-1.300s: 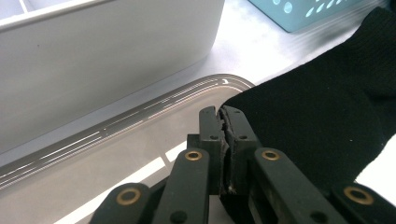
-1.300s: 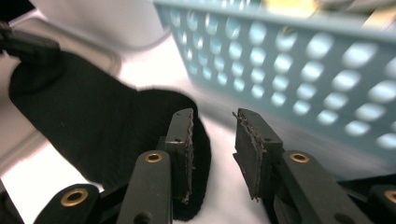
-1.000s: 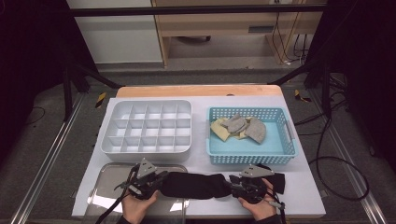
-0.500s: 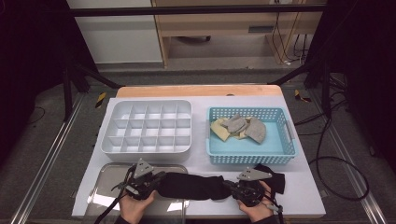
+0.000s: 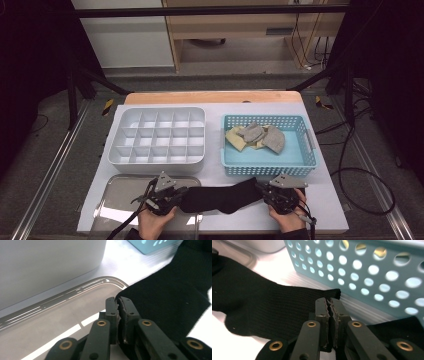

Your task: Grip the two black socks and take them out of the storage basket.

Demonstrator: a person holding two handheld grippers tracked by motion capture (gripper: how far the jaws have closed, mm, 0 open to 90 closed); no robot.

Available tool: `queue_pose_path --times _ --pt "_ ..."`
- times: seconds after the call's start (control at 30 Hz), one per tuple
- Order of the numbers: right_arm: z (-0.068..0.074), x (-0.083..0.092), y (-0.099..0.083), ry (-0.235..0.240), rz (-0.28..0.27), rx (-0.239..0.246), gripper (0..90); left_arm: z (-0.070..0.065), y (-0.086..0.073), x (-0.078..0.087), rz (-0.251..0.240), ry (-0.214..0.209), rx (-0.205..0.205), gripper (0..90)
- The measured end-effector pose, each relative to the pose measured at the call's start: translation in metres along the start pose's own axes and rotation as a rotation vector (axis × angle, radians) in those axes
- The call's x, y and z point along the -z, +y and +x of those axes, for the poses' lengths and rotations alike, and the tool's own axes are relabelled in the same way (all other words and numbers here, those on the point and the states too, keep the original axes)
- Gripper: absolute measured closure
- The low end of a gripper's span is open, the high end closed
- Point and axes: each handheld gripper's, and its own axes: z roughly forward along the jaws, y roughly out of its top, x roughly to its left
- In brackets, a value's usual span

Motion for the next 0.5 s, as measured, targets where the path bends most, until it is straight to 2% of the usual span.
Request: queue_pose_path --times 0.07,0.17,0.27,0.33,0.4,0.5 --pt "0.000 -0.002 0.000 -0.001 0.004 0.009 82.0 0.001 0.000 -0.001 -0.006 0.020 -0.012 82.5" --pt "-0.001 0.001 0.002 0.010 -0.030 0.011 76.5 0.002 0.000 -0.001 -0.009 0.036 -0.021 82.1" --pt "-0.005 0.014 0.006 0.012 -0.083 -0.001 74.8 0.003 0.001 0.000 -0.022 0.035 -0.014 83.3" --pt "-0.011 0.030 0.009 -0.020 -0.114 -0.019 73.5 0.004 0.002 0.000 -0.028 0.037 -0.016 83.5" --pt "-0.014 0.034 0.009 -0.032 -0.115 -0.018 72.7 0.005 0.002 0.001 -0.031 0.037 -0.010 82.7" --pt "-0.021 0.038 0.006 -0.057 -0.094 -0.033 70.4 0.004 0.002 0.003 -0.034 0.038 -0.007 76.4"
